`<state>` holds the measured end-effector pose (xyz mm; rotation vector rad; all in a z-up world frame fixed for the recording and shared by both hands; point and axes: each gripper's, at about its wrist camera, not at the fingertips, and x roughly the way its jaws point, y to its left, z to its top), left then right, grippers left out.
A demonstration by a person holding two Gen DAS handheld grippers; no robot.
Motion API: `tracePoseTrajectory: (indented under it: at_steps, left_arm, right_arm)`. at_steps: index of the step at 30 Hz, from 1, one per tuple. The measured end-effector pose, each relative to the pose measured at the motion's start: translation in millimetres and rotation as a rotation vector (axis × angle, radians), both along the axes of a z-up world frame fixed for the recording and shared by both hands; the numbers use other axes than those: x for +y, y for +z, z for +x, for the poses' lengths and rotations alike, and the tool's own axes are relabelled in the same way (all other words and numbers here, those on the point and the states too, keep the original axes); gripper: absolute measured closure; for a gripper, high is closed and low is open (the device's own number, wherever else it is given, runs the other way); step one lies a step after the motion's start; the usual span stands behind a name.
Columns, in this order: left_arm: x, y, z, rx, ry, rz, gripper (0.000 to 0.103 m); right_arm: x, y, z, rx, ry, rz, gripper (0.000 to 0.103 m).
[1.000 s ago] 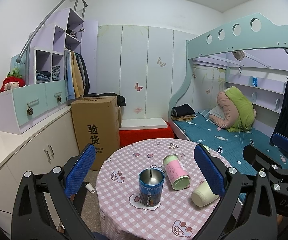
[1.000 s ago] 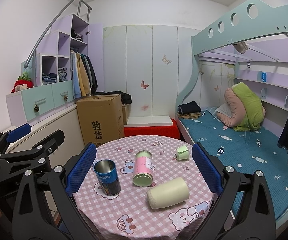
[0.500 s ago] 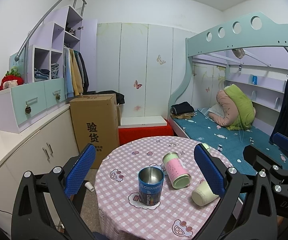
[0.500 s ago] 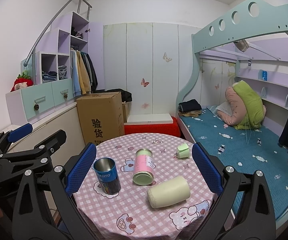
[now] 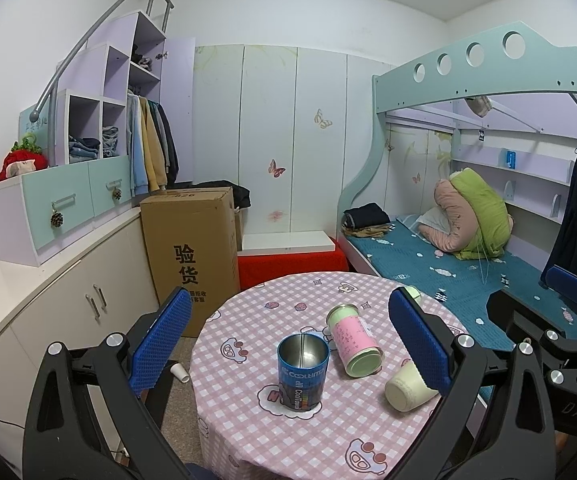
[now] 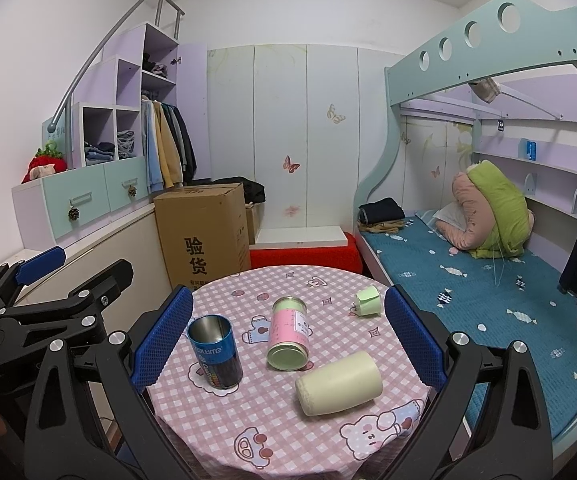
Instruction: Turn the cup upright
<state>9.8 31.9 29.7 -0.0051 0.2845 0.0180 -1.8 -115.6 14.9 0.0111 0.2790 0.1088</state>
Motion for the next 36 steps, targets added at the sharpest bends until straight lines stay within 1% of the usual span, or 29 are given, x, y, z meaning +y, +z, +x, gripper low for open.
tracePoseTrajectory:
  at_steps: [36]
  left_arm:
    - [0.0,-2.8,0.3,-0.007,0.007,0.008,0.008]
  right_arm:
    - [-0.4,-3.1,-0.9,-0.001,0.003,0.001,0.006]
